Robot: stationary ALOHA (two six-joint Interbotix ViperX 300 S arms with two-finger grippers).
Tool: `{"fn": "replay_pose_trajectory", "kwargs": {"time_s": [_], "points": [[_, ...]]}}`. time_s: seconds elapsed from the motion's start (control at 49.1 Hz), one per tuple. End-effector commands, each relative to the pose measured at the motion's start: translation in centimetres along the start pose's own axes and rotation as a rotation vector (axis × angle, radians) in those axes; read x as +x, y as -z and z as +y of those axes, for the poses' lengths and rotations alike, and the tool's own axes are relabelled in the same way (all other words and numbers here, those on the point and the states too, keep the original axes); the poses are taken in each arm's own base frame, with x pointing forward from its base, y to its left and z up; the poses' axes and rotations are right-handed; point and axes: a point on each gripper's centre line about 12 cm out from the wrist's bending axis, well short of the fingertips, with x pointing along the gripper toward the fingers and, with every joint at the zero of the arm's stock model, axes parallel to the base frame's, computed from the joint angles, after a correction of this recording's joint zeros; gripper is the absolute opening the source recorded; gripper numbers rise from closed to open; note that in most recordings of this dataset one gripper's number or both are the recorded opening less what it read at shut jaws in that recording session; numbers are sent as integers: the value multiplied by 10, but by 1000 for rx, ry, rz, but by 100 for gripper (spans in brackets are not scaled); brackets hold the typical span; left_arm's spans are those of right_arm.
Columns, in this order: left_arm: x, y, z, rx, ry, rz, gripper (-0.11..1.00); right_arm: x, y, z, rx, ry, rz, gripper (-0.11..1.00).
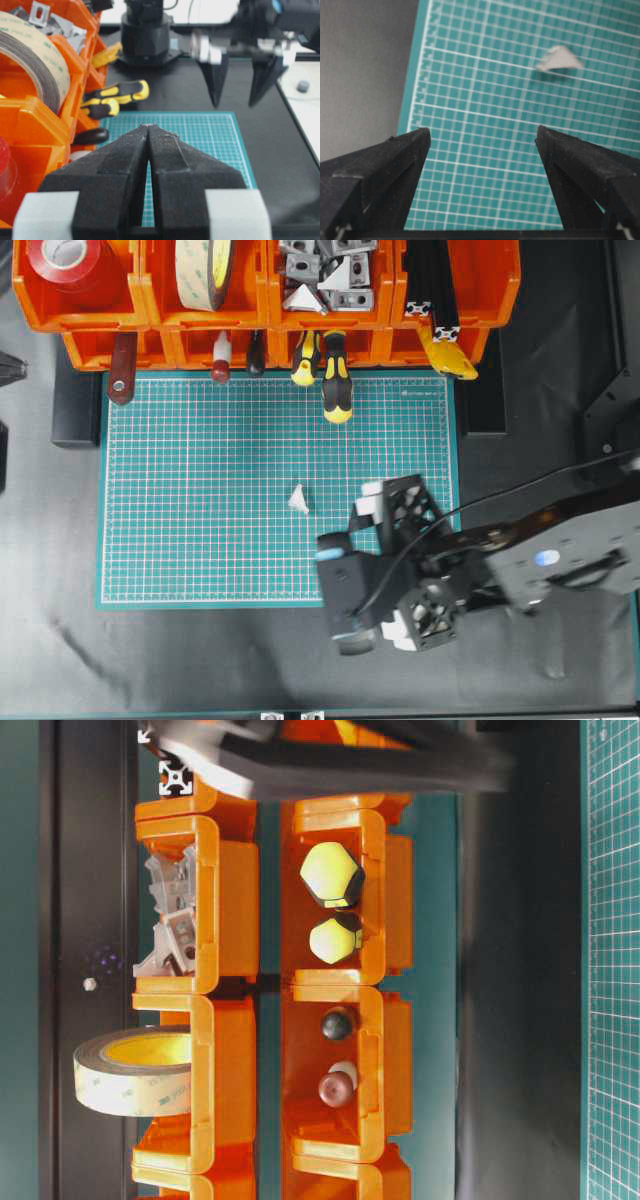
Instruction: Pick corner brachets from container rack with right arm.
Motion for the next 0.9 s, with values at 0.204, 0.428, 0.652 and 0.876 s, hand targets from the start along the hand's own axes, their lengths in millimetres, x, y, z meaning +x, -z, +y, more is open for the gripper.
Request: {"fn": "replay_pose_trajectory", "kwargs": {"time_s": [0.204, 0.428, 0.652, 0.876], "points": [[-1, -11, -1, 2, 5, -26, 0, -52, 6, -17, 37, 62, -109, 82], [-3, -12, -1, 2, 6, -31, 0, -51, 9, -17, 44, 64, -104, 82], [-2, -10, -1, 2, 6, -28, 0, -50, 10, -17, 45, 67, -99, 82], [-3, -11, -1, 3, 6, -32, 0, -50, 9, -18, 48, 66, -102, 81]]}}
